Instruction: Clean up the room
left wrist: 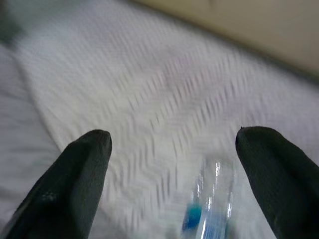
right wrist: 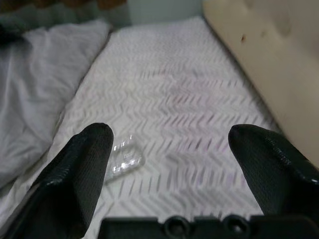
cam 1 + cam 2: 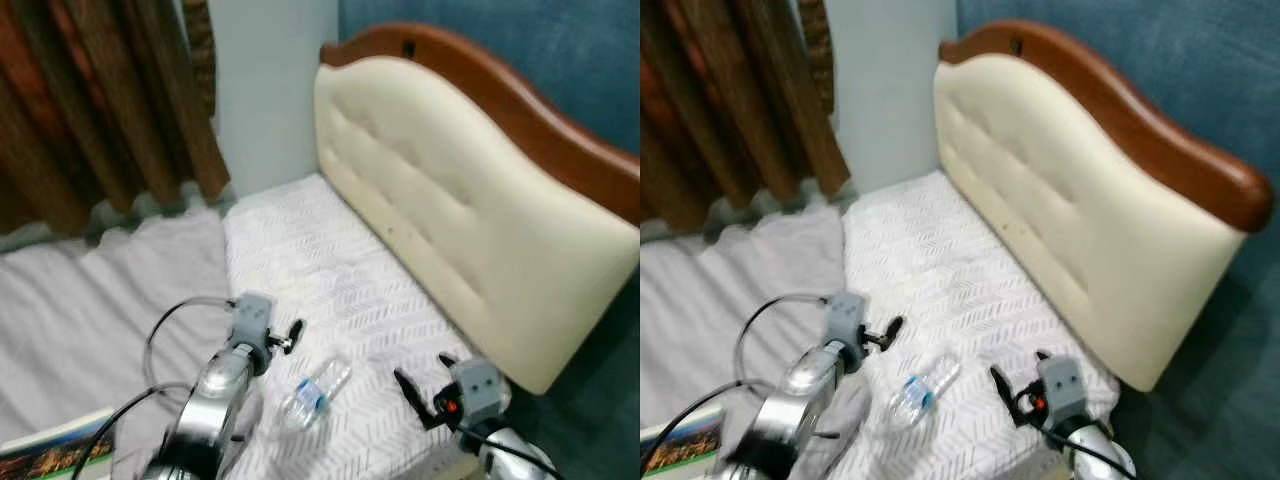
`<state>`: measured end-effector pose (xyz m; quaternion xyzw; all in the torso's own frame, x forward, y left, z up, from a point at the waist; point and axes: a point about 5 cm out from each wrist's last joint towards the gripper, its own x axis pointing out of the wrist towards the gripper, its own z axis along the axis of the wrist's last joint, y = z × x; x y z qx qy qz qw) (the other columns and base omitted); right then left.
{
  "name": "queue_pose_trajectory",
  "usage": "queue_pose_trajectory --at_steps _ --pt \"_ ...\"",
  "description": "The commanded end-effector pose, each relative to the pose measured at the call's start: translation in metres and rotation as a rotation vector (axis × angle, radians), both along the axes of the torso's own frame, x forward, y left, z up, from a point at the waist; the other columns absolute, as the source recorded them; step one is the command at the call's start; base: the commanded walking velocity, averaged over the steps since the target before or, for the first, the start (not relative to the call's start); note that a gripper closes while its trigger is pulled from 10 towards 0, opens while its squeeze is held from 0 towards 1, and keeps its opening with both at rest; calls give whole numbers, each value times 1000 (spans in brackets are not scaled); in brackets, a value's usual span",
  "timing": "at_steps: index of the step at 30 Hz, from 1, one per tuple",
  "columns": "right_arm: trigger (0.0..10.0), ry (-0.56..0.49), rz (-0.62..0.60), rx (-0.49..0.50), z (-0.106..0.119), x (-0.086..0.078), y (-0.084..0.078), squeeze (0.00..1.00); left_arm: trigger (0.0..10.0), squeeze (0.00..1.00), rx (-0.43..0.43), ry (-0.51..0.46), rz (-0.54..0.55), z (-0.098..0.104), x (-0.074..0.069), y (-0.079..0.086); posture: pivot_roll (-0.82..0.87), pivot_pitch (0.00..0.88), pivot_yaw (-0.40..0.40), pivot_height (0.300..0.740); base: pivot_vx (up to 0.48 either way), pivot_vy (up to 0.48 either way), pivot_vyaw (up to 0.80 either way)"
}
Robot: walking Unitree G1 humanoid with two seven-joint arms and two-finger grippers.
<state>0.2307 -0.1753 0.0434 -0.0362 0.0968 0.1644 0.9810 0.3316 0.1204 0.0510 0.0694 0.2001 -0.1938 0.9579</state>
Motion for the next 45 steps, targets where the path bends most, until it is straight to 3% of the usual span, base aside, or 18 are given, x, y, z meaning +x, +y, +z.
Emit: queue_pose_trajectory --at_steps 1,3,4,5,7,8,9,11,16,18,21,25,30,33,39,45 --pt "10000 12 10 6 0 -6 6 0 10000 0 67 126 -3 -18 -6 18 -184 128 80 740 0 0 0" --pt "10000 14 7 -5 2 -14 5 0 10000 0 92 180 -23 -20 -4 21 -203 172 78 740 0 0 0" --pt "10000 28 -1 -5 5 -31 5 0 10000 0 92 210 -7 -17 0 21 -250 286 77 740 0 0 0" --pt "10000 36 -5 -4 9 -44 5 0 10000 0 83 216 4 -15 3 21 -258 309 76 740 0 0 0" --pt "10000 50 -7 -3 11 -54 6 0 10000 0 84 218 14 -13 5 20 -263 324 79 740 0 0 0" --pt "10000 49 1 0 21 -69 9 0 10000 0 73 202 18 -7 10 18 -294 426 56 740 0 0 0" --pt "10000 49 1 0 21 -69 9 0 10000 0 73 202 18 -7 10 18 -294 426 56 740 0 0 0" --pt "10000 45 42 2 36 -89 21 0 10000 0 26 163 -4 6 19 6 -316 545 40 740 0 0 0" --pt "10000 42 76 17 43 -95 32 0 10000 0 -5 141 -40 13 23 -6 -323 559 35 740 0 0 0" --pt "10000 8 135 90 57 -103 53 0 10000 0 -21 88 -63 18 26 -14 -371 628 16 740 0 0 0" --pt "10000 -4 167 122 64 -107 62 0 10000 0 -17 62 -61 19 26 -15 -371 628 16 740 0 0 0" --pt "10000 20 294 121 48 -114 90 0 10000 0 190 -44 -74 15 25 -13 -359 646 26 740 0 0 0" --pt "10000 -26 316 68 42 -98 97 0 10000 0 245 -130 -49 23 29 -14 -333 653 36 740 0 0 0" --pt "10000 -35 312 56 45 -96 96 0 10000 0 267 -146 -49 22 29 -14 -339 660 35 740 0 0 0" --pt "10000 -33 293 30 44 -104 92 0 10000 0 329 -133 -66 11 21 -14 -352 665 24 740 0 0 0" --pt "10000 -19 379 57 44 -117 102 0 10000 0 449 -119 -51 5 19 2 -363 671 7 740 0 0 0"
